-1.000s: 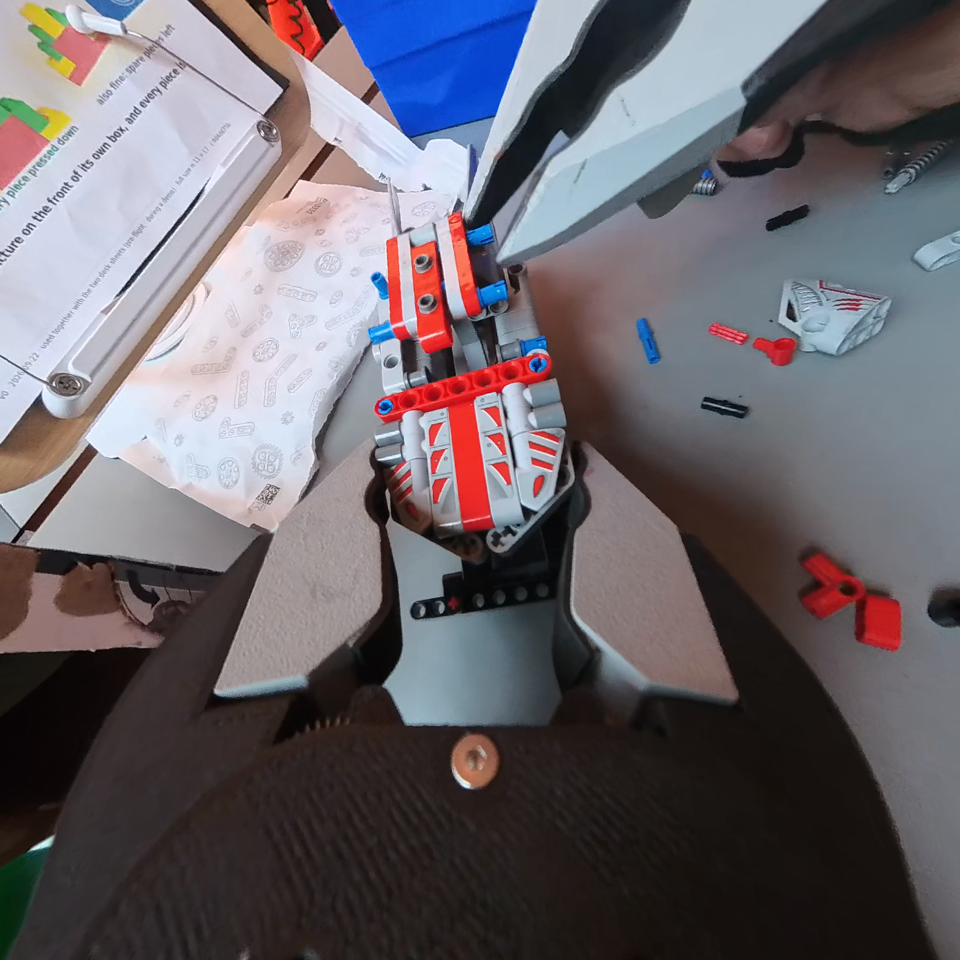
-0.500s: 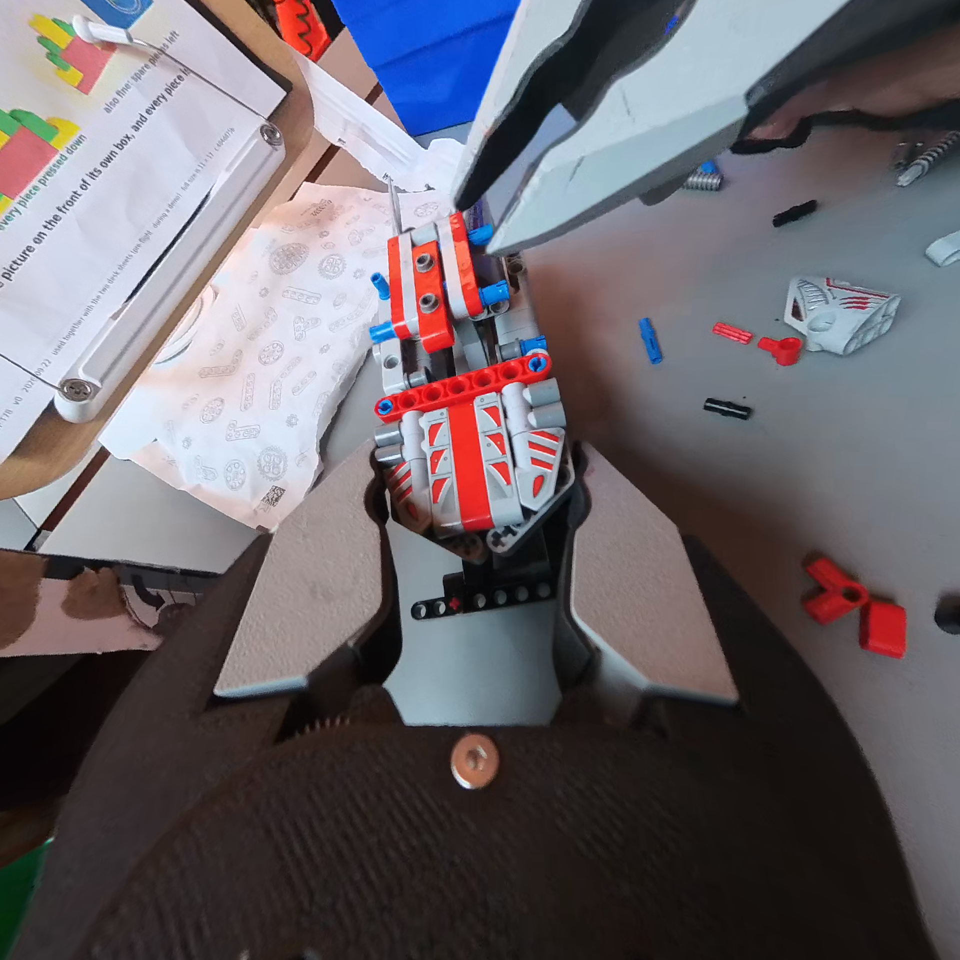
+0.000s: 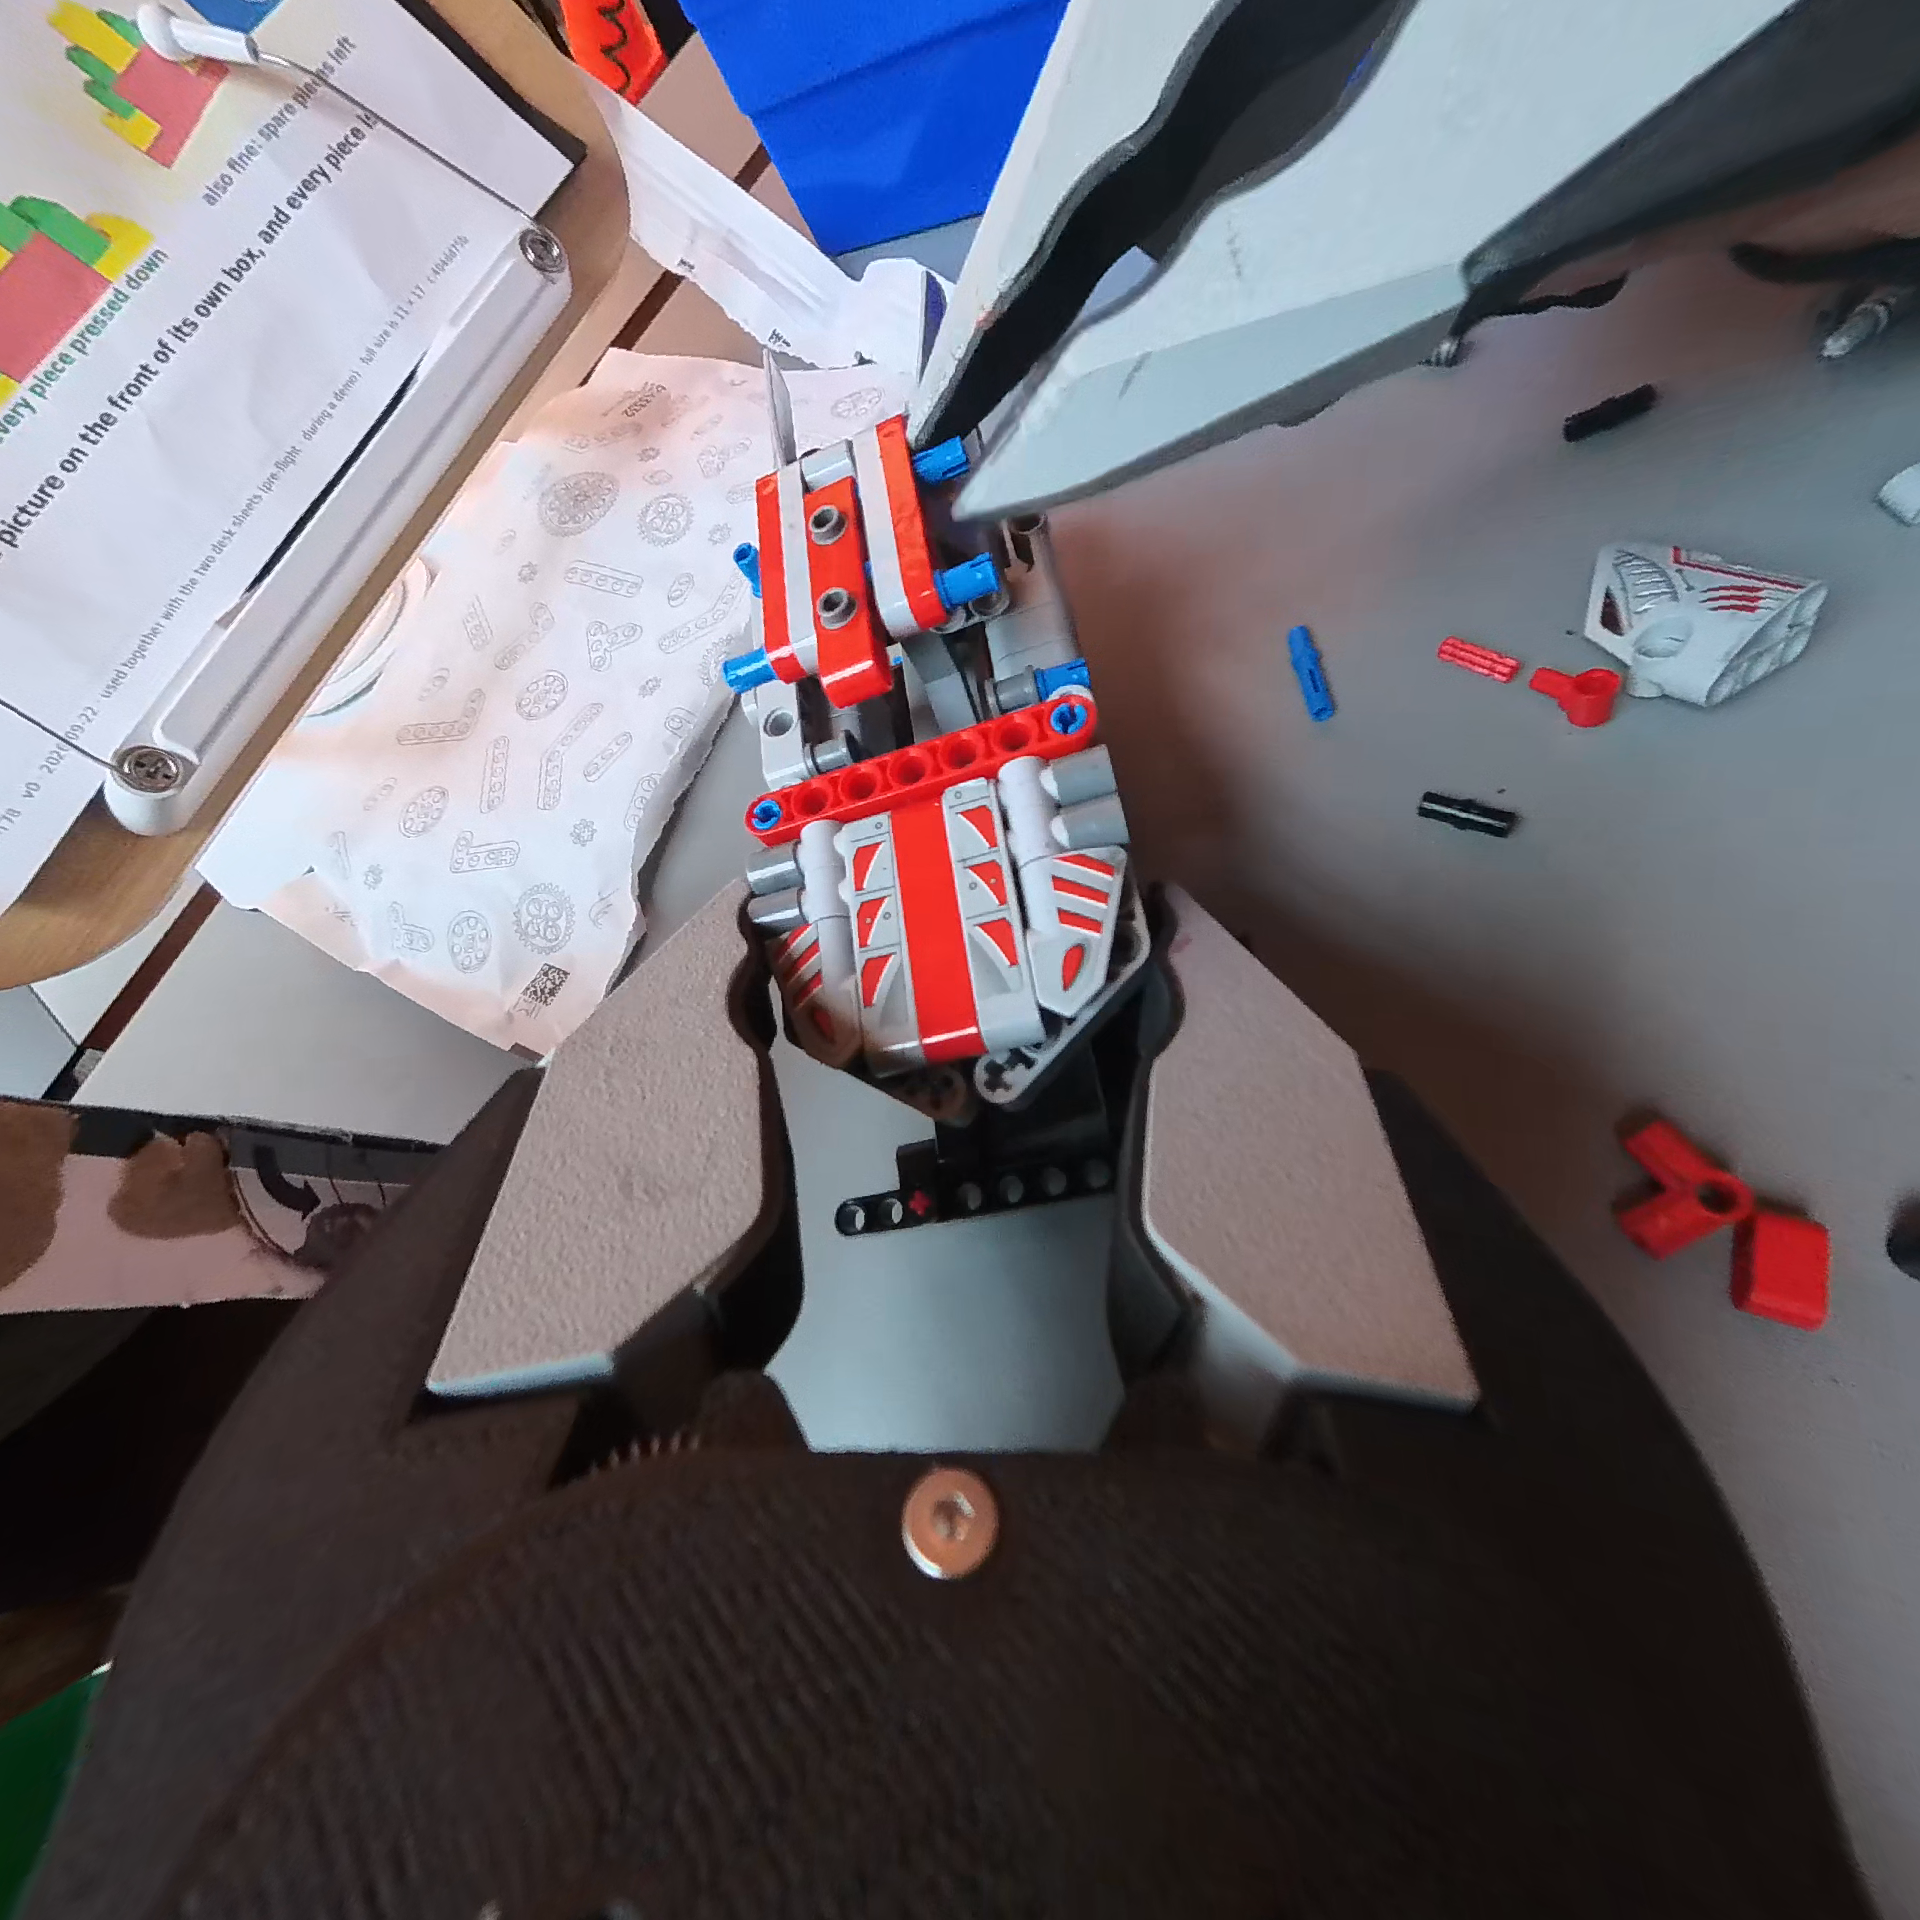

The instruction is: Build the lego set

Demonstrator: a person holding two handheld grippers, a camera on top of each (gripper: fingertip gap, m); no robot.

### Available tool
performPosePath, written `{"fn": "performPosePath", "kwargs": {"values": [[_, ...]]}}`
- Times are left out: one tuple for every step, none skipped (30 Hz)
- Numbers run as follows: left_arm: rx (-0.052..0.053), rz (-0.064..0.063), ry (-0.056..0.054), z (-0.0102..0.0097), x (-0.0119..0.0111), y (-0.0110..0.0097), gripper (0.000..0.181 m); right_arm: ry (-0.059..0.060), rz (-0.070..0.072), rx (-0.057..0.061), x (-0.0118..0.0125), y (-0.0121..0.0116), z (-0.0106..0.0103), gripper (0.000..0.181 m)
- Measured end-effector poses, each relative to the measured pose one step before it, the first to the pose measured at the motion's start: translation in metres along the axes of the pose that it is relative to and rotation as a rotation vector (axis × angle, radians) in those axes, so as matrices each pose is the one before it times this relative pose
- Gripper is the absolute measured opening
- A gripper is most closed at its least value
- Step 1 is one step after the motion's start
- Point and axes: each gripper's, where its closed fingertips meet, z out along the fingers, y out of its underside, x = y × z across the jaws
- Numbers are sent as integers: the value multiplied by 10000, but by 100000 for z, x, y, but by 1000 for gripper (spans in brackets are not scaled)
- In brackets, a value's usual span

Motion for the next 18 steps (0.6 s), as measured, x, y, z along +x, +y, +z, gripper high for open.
{"fn": "performPosePath", "kwargs": {"values": [[19,25,3,-1,10,-15,69,52,6,-5,82,4,-8,3],[9,12,2,-3,5,-10,69,11,32,-1,30,-1,-3,2],[-1,-15,6,9,9,0,69,3,26,-1,10,3,2,1],[2,-6,5,1,12,-3,69,17,-9,-4,5,5,-6,2],[-2,-2,0,6,11,-6,69,28,-35,-16,10,-1,4,1],[-10,-12,0,-3,-5,4,69,35,-59,-31,-5,7,-5,1],[-11,-10,1,-4,-5,6,69,40,-81,-42,-8,13,4,1],[-4,-2,0,5,1,1,69,37,-96,-56,-7,18,-16,1],[0,6,4,-15,8,-6,69,28,-99,-66,-4,13,-20,1],[2,5,14,-20,5,4,69,15,-95,-62,-20,13,-29,1],[9,17,23,-27,15,13,69,-6,-80,-46,-27,-8,-38,1],[7,0,42,-35,17,10,69,-32,-45,-25,-49,-8,-33,1],[0,-35,61,-37,42,30,69,-53,18,-8,-36,-11,-26,1],[5,-51,98,-49,61,25,69,-63,80,5,-15,-2,-18,1],[23,-61,130,-59,117,-14,68,-57,99,19,-5,-4,-1,1],[58,-44,163,-77,182,-62,68,-31,74,28,32,2,-9,1],[75,-36,161,-79,190,-71,67,0,32,25,56,1,-16,1],[75,-29,167,-73,204,-80,68,19,0,14,64,25,-18,0]]}}
